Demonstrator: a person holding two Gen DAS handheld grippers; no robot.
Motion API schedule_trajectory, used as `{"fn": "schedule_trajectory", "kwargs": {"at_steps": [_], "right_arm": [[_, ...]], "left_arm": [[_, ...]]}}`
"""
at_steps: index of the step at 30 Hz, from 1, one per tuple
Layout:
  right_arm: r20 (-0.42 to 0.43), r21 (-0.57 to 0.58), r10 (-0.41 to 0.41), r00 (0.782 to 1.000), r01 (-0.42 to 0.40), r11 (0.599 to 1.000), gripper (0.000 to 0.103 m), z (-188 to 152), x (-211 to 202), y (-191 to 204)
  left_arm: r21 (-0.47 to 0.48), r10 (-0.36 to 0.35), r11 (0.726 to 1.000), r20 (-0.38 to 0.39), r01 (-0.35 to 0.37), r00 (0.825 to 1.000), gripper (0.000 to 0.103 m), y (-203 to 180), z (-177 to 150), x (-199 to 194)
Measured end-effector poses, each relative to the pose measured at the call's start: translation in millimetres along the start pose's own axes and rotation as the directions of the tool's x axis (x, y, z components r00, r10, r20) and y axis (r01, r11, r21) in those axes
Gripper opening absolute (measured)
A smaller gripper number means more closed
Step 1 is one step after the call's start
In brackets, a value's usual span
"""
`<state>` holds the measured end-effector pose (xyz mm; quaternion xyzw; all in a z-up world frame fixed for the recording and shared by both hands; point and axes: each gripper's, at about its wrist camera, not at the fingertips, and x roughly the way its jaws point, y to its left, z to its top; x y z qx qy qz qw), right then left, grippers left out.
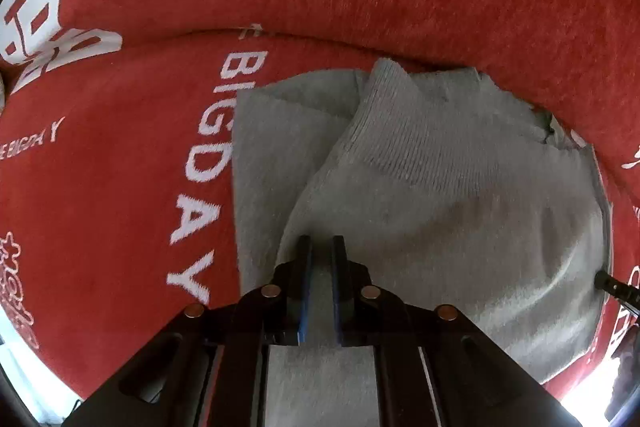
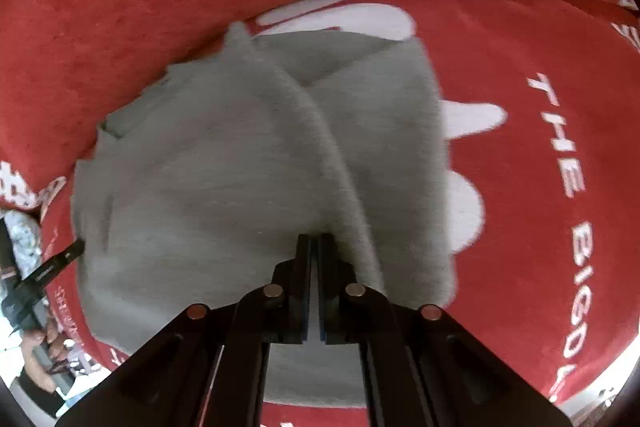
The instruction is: Fold small clothes
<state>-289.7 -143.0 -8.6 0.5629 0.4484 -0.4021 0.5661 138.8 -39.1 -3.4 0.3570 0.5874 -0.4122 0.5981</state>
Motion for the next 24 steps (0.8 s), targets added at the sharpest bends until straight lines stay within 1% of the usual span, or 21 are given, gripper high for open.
{"fn": "schedule_trajectory", "kwargs": {"at_steps": [2,4,10,14,15,18,24], "right_arm": [[-0.012,0.053,0.02,1.0,-0.019,0.998,0.001,-1,-4,-11],[-0.022,0.069,0.021,1.0,-0.02,0.997,0.001,-2,-8,-15],[-0.04,-0.027,-0.042,0.998,0.041,0.999,0.006,-8,-20,-4],[-0.049,-0.02,-0.031,0.998,0.03,0.999,0.006,-10,-23,2],[-0.051,-0.021,-0.032,0.998,0.031,0.999,0.006,-11,-24,2],[-0.059,-0.037,-0.028,0.998,0.026,0.999,0.006,-14,-21,11],[-0.073,-0.043,0.004,0.997,-0.007,0.999,0.006,-22,-20,13]], "left_arm": [[0.006,0.01,1.0,-0.015,-0.009,1.0,0.01,-1,-2,-3],[0.012,0.014,1.0,-0.03,-0.014,0.999,0.01,-9,-9,-9],[0.023,0.023,0.999,-0.071,-0.022,0.997,0.01,-18,-20,-11],[0.019,0.022,1.0,-0.086,-0.021,0.996,0.01,-23,-27,-14],[0.022,0.019,1.0,-0.086,-0.017,0.996,0.01,-25,-34,-17],[0.035,0.017,0.999,-0.101,-0.013,0.995,0.01,-31,-38,-18],[0.042,0.03,0.999,-0.111,-0.026,0.993,0.01,-44,-44,-15]]}}
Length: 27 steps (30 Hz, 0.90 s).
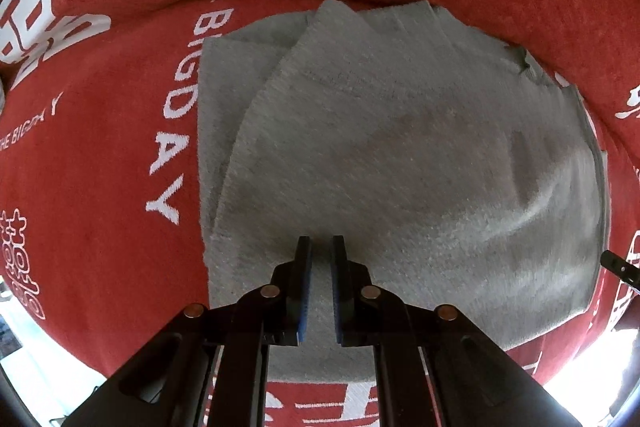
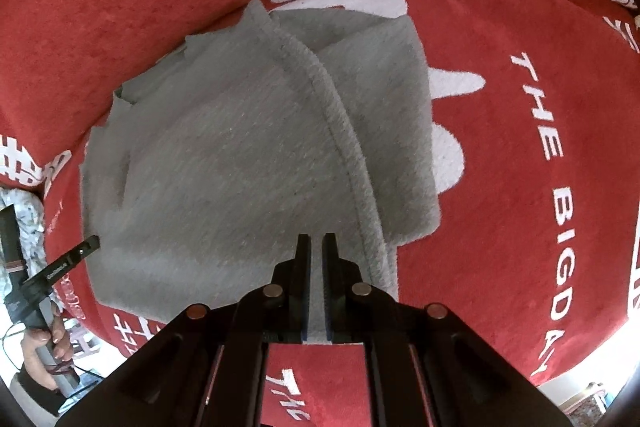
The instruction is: Fold small clothes
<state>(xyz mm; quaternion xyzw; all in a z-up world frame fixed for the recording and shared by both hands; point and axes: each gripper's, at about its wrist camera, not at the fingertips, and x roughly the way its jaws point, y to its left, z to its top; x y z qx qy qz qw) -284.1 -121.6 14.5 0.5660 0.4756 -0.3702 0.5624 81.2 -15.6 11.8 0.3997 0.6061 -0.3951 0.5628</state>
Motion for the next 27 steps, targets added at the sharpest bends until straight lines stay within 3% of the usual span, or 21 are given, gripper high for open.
{"fn": "schedule_trajectory", "kwargs": {"at_steps": [8,12,13,14,15,16,19,22,27], "right_arm": [[-0.012,-0.021,0.036,0.999,-0.037,0.999,0.007,-13,7,16],[-0.002,-0.017,0.047,0.999,-0.047,0.999,0.022,-26,11,33],[0.002,-0.005,0.05,0.999,-0.05,0.999,0.024,-30,13,38],[0.003,0.008,0.055,0.998,-0.055,0.998,0.025,-34,15,43],[-0.001,0.019,0.063,0.998,-0.063,0.998,0.025,-40,18,50],[-0.005,0.023,0.064,0.998,-0.064,0.998,0.025,-44,20,56],[-0.012,0.029,0.071,0.997,-0.071,0.997,0.025,-57,28,82],[-0.018,0.046,0.085,0.996,-0.084,0.995,0.035,-69,36,107],[-0.026,0.063,0.116,0.993,-0.114,0.992,0.039,-82,44,138]], "left_arm": [[0.02,-0.018,1.0,-0.026,0.019,0.999,0.01,-5,-8,7],[0.047,-0.058,0.997,-0.034,0.059,0.998,0.01,6,-15,4],[0.06,-0.068,0.996,-0.041,0.07,0.997,0.021,10,-17,6],[0.079,-0.08,0.993,-0.054,0.084,0.995,0.067,12,-19,6],[0.086,-0.085,0.992,-0.058,0.089,0.995,0.094,13,-17,13],[0.093,-0.083,0.992,-0.034,0.086,0.996,0.101,16,-20,9],[0.156,-0.077,0.984,-0.036,0.081,0.996,0.102,19,-23,7],[0.169,-0.072,0.982,-0.051,0.08,0.996,0.102,32,-24,6],[0.2,-0.046,0.978,-0.043,0.054,0.998,0.102,49,-20,-3]]}}
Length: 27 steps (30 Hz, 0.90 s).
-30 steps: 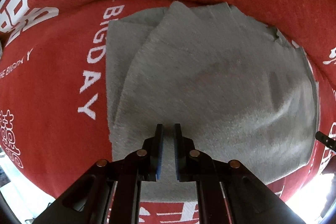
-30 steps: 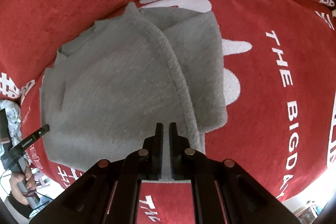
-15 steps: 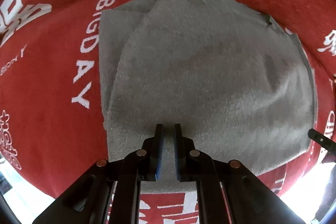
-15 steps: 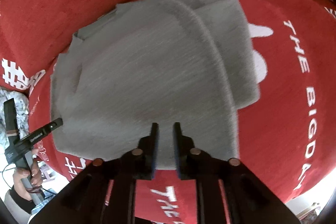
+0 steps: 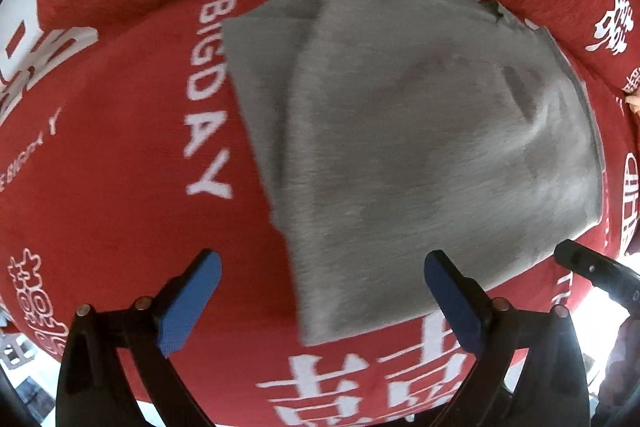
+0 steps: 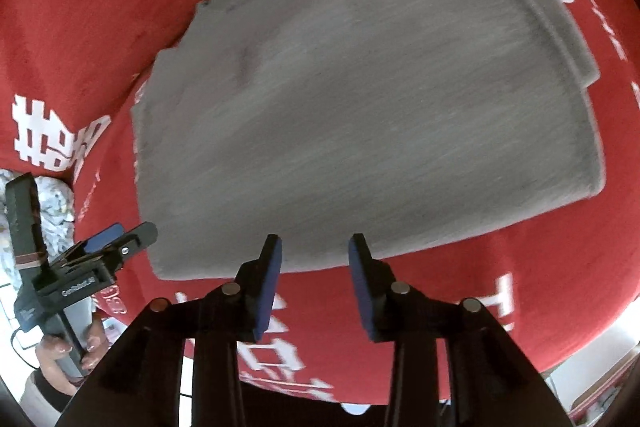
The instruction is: Fold small clothes
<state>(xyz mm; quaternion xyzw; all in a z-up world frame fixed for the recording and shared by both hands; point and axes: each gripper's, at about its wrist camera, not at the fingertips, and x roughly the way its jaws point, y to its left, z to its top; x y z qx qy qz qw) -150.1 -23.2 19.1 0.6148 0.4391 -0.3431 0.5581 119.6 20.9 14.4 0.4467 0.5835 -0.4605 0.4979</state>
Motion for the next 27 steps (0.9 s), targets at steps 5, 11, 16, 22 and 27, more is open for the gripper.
{"fn": "schedule_trajectory", "kwargs": {"at_steps": [5,11,16,22,27], "right_arm": [[-0.042,0.012,0.087,0.995,-0.086,0.996,0.042,-18,15,25],[-0.052,0.056,0.171,0.984,-0.168,0.984,0.042,-31,31,41],[-0.037,0.133,0.31,0.95,-0.302,0.944,0.043,-40,46,47],[0.014,0.263,0.425,0.905,-0.413,0.872,0.044,-61,70,39],[0.055,0.338,0.495,0.867,-0.482,0.808,0.044,-72,85,31]], "left_arm": [[-0.014,0.001,1.0,-0.01,-0.001,1.0,0.102,18,0,1],[0.003,-0.014,1.0,-0.023,0.014,1.0,0.102,41,-2,8],[-0.007,-0.055,0.998,-0.05,0.055,0.997,0.102,57,-7,15],[-0.105,-0.202,0.974,-0.013,0.2,0.979,0.102,93,-5,9],[-0.136,-0.215,0.968,-0.005,0.213,0.977,0.102,102,7,16]]}}
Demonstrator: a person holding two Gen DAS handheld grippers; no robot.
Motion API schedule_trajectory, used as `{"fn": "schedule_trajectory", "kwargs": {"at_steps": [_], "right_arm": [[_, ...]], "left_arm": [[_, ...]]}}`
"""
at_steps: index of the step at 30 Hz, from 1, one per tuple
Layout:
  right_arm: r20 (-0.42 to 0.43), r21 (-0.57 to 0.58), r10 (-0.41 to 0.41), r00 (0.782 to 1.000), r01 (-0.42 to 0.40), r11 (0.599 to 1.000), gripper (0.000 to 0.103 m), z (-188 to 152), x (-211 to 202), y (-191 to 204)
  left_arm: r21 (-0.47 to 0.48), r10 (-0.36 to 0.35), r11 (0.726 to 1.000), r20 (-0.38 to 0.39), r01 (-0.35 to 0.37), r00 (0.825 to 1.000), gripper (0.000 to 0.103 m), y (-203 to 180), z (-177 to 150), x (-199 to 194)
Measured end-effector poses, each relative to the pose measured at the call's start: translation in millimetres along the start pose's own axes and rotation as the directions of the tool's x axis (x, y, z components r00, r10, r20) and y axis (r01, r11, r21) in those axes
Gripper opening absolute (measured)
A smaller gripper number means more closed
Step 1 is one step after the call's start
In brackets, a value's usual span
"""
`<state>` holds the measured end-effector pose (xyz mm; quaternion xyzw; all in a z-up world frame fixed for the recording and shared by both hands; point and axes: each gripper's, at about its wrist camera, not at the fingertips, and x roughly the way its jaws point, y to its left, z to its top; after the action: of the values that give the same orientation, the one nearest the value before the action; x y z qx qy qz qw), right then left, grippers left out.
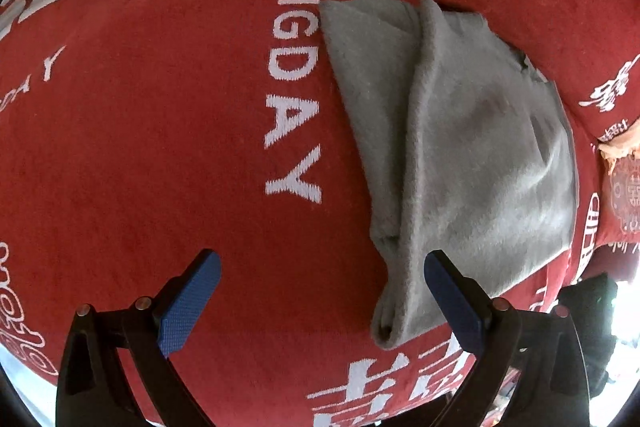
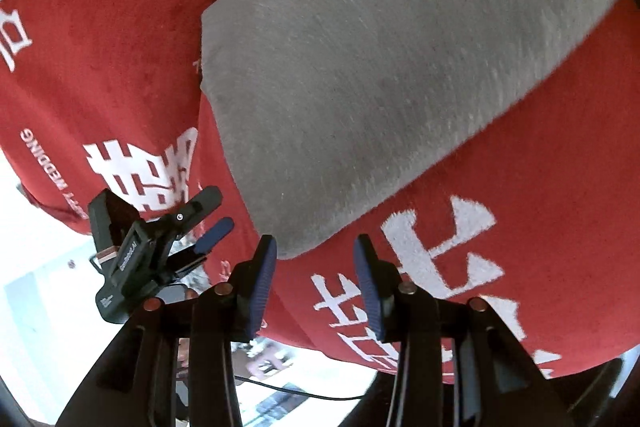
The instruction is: Fold small clothes
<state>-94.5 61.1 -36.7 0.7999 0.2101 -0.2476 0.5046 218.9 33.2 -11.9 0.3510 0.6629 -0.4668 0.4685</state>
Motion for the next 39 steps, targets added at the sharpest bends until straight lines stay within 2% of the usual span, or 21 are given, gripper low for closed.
{"fn": "schedule_trajectory", "kwargs": {"at_steps": [3,6,11,15,16,17,18,20,21,25,29,30,31,32,33,36,39], "right_arm": [[0.077,0.047,0.065,0.995,-0.068,0.997,0.044,2,0,-6],[0.15,0.129,0.143,0.978,-0.162,0.978,0.046,7,6,-12],[0.174,0.188,0.206,0.963,-0.238,0.953,0.046,16,19,-8],[0.168,0.23,0.239,0.956,-0.274,0.934,0.046,15,11,-8],[0.146,0.218,0.22,0.964,-0.249,0.944,0.047,13,8,-8],[0.123,0.197,0.173,0.977,-0.195,0.961,0.056,10,5,-8],[0.119,0.177,0.127,0.985,-0.147,0.973,0.059,8,1,-9],[0.145,0.147,0.065,0.987,-0.086,0.985,0.062,5,-10,-14],[0.168,0.146,0.06,0.984,-0.086,0.986,0.062,6,-15,-18],[0.248,0.198,0.129,0.96,-0.18,0.964,0.062,14,-15,-27],[0.209,0.167,0.194,0.958,-0.231,0.958,0.062,25,17,-8],[0.195,0.176,0.207,0.959,-0.242,0.954,0.061,26,25,-6],[0.18,0.202,0.22,0.959,-0.255,0.946,0.046,28,33,-3],[0.166,0.242,0.241,0.956,-0.276,0.93,0.009,30,39,-4],[0.159,0.272,0.245,0.956,-0.281,0.92,0.008,32,43,-4],[0.171,0.274,0.341,0.924,-0.377,0.885,0.008,36,34,2],[0.151,0.197,0.398,0.905,-0.422,0.885,0.008,41,15,23]], "left_arm": [[-0.026,-0.058,0.998,0.017,0.058,0.998,0.102,-1,-3,-1],[-0.05,-0.132,0.99,0.026,0.133,0.991,0.102,-6,0,0],[-0.078,-0.234,0.969,0.018,0.235,0.972,0.102,-14,4,9],[-0.094,-0.236,0.967,0.018,0.237,0.972,0.102,-14,6,8],[-0.093,-0.233,0.968,0.022,0.234,0.972,0.102,-15,8,8],[-0.088,-0.227,0.97,0.025,0.228,0.974,0.102,-14,8,6],[-0.081,-0.216,0.973,0.026,0.218,0.976,0.102,-14,9,6],[-0.075,-0.2,0.977,0.024,0.201,0.98,0.102,-13,11,7],[-0.075,-0.197,0.977,0.022,0.198,0.98,0.102,-6,10,4],[-0.084,-0.204,0.975,0.017,0.205,0.979,0.102,-1,11,6],[-0.092,-0.218,0.972,0.009,0.218,0.976,0.102,-2,11,9],[-0.093,-0.228,0.969,0.006,0.227,0.974,0.102,-2,11,9],[-0.096,-0.24,0.966,0.003,0.239,0.971,0.102,-3,12,9],[-0.099,-0.256,0.962,0.001,0.255,0.967,0.102,-3,12,9],[-0.106,-0.279,0.955,-0.006,0.277,0.96,0.102,-5,13,9],[-0.146,-0.362,0.923,-0.021,0.355,0.932,0.102,-6,16,12],[-0.2,-0.472,0.864,-0.008,0.461,0.881,0.102,-11,22,14]]}}
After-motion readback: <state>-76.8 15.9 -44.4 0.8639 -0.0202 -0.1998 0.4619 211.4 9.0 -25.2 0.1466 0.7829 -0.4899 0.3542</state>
